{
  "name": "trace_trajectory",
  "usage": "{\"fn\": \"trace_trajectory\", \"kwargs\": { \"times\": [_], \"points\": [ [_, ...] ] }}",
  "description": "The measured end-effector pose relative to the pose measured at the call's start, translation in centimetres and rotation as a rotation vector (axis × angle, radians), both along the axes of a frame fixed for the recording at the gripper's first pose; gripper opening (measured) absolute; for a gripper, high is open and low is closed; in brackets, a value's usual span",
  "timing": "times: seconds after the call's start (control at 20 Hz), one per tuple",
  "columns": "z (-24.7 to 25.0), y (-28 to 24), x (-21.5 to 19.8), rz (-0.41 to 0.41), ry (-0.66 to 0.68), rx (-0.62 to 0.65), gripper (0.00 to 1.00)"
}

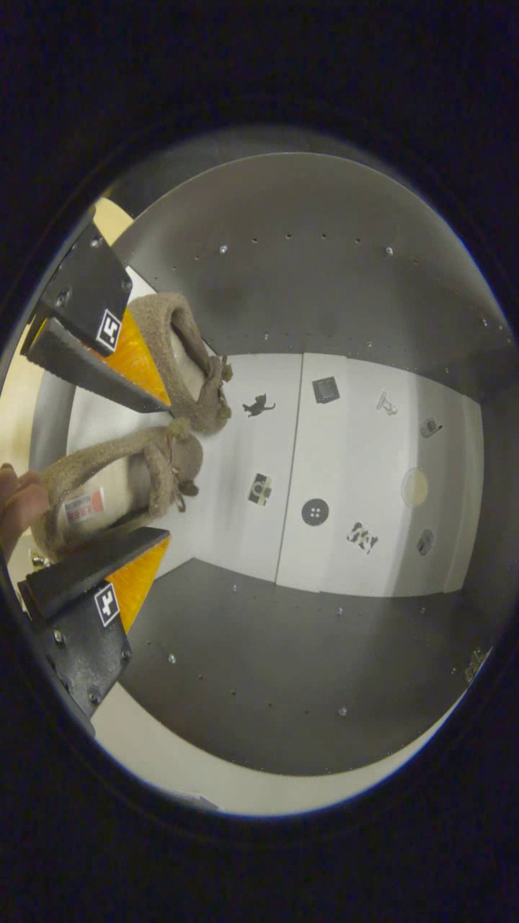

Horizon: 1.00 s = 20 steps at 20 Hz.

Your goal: Open the shoe cabinet door, grab the shoes and put them into the shoe cabinet, then close the shoe cabinet door.

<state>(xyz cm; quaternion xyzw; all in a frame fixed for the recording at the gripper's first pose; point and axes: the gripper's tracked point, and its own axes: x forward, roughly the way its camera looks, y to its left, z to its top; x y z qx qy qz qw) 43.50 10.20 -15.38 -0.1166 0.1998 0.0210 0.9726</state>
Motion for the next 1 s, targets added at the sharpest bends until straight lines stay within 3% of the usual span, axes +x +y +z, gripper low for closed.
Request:
{"fn": "trace_trajectory", "kwargs": {
  "times": [0.25, 0.4, 0.55, 0.8, 1.0],
  "points": [
    [2.1, 0.8, -3.9, 0.047, -0.028, -0.046, 1.00],
    [5.2, 0.1, -8.7, 0.010, -0.064, -0.077, 1.00],
    [9.7, 0.0, -15.4, -0.009, -0.133, -0.085, 1.00],
    [17.4, 0.6, -29.6, 0.048, -0.232, -0.045, 1.00],
    [19.8, -1.0, -40.6, 0.057, -0.191, 0.015, 1.00]
  ]
}}
